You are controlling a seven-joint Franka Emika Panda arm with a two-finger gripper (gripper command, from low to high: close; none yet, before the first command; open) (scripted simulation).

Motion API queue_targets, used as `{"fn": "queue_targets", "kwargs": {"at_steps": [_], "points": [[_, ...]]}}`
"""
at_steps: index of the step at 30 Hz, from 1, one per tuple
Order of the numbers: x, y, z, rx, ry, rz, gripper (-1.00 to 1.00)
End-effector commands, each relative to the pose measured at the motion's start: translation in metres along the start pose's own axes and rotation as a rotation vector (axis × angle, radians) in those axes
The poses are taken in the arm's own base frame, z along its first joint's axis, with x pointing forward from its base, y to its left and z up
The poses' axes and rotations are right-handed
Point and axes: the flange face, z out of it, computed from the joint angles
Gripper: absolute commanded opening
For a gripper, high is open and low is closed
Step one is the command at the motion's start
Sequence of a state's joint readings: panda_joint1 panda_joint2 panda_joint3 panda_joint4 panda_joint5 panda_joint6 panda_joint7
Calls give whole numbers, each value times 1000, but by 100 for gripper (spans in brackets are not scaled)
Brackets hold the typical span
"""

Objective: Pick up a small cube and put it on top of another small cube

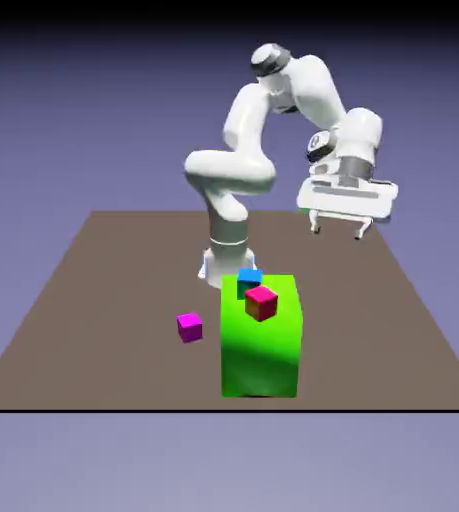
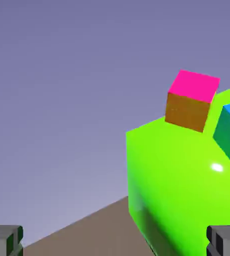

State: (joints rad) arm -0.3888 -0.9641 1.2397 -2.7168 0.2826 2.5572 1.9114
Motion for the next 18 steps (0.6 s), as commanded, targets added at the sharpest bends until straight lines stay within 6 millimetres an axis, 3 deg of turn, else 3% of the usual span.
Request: {"fn": "queue_targets", "kwargs": {"at_steps": [1,10,18], "points": [[-8,6,4,-11,20,15,0],[-63,71,56,-94,230,151,0],[-86,146,119,-140,467,275,0]]}}
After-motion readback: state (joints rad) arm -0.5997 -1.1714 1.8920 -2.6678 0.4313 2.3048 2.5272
